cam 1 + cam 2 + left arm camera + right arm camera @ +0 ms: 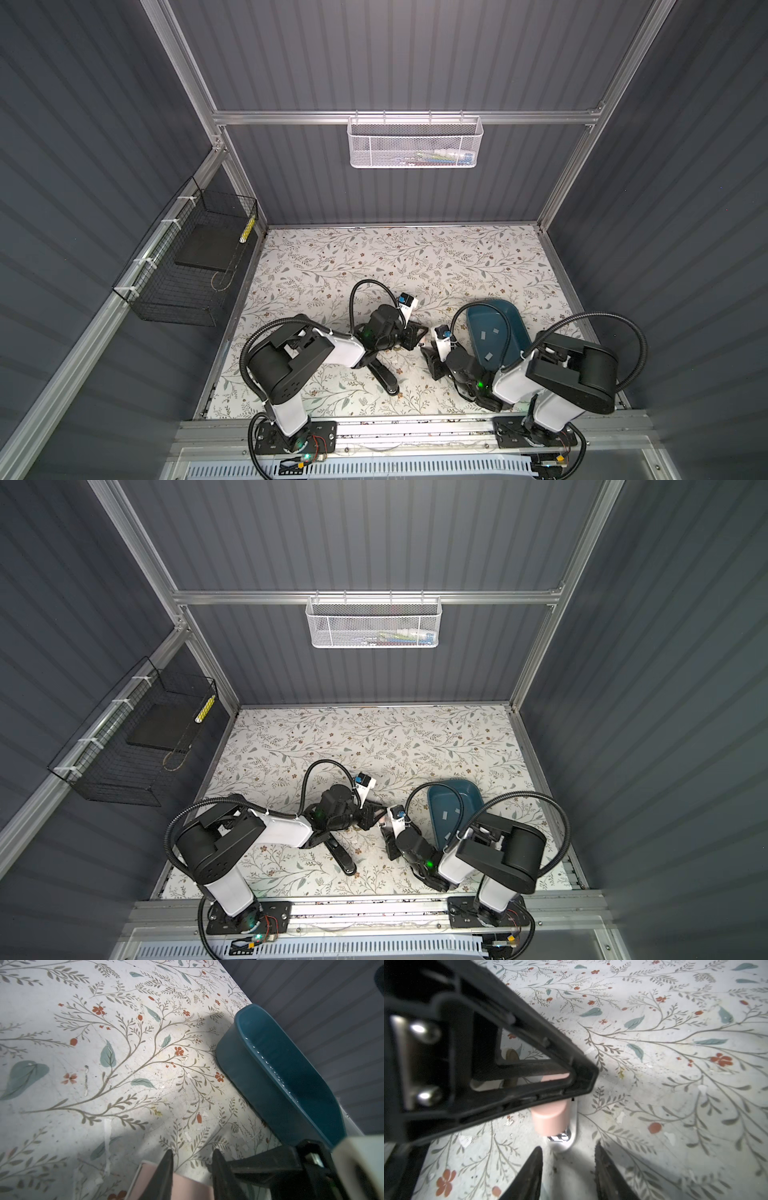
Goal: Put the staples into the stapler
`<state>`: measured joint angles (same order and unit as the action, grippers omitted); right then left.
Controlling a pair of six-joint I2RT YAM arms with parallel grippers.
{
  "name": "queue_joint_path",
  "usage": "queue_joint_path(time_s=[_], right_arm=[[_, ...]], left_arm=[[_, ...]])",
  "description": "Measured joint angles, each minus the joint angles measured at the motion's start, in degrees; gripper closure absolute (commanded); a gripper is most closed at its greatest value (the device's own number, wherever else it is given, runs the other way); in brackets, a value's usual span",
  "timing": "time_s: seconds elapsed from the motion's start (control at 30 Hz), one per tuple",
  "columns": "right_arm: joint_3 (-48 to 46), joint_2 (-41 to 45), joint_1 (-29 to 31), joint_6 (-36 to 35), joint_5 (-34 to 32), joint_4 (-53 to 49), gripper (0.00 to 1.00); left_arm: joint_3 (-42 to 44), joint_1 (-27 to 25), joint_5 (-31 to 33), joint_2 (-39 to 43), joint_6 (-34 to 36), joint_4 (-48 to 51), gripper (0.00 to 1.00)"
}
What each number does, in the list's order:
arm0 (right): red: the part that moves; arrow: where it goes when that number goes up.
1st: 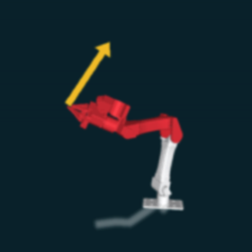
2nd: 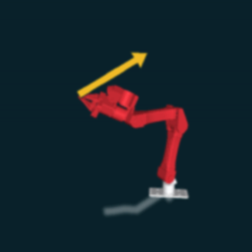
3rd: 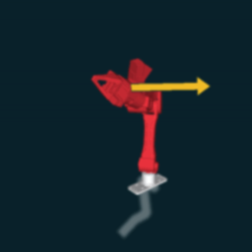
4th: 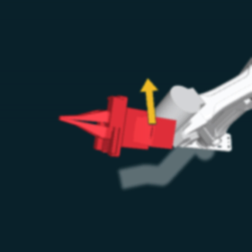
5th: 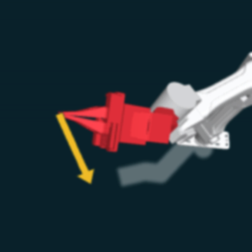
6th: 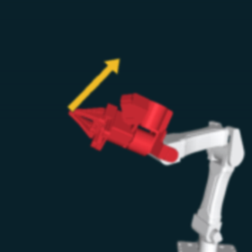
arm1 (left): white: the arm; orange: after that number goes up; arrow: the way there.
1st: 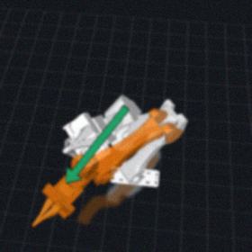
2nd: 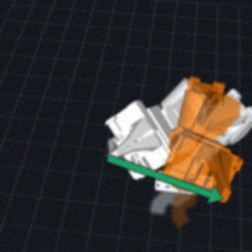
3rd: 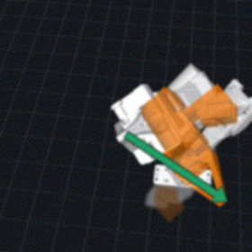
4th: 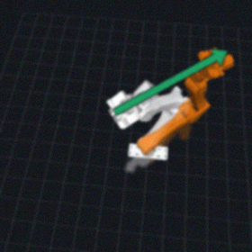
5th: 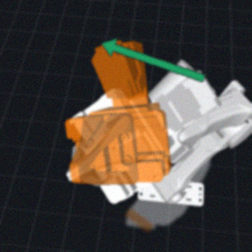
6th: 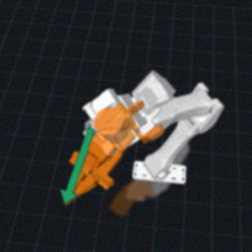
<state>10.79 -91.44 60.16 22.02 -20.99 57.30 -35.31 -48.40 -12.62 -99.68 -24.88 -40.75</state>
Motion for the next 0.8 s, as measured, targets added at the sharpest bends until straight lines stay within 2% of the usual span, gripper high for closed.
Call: queue_joint_path(time_s=[0.07,0.23,0.37,0.47,0.6,0.8], right_arm=[[-0.68,2.54,0.0,0.0,0.0,-0.74,0.56],[-2.38,9.14,0.0,0.09,-0.02,-3.3,0.72],[-1.44,14.88,0.0,0.0,-0.28,-8.61,0.75],[1.03,16.72,0.0,0.0,-1.18,-12.59,0.75],[4.81,14.95,-0.02,0.04,-1.7,-15.98,0.78],[7.8,7.1,0.0,1.07,-1.49,-16.81,0.83]], left_arm=[[0.09,-0.07,0.24,0.0,0.0,-0.15,0.69],[0.09,-0.44,1.33,0.0,0.02,-0.04,0.75],[0.09,-0.76,2.62,0.0,0.07,0.35,0.83],[0.09,-0.98,3.3,0.0,0.11,0.55,0.85],[0.09,-1.31,4.15,0.02,0.28,0.66,0.86],[0.31,-1.66,4.98,0.35,0.28,1.25,0.85]])
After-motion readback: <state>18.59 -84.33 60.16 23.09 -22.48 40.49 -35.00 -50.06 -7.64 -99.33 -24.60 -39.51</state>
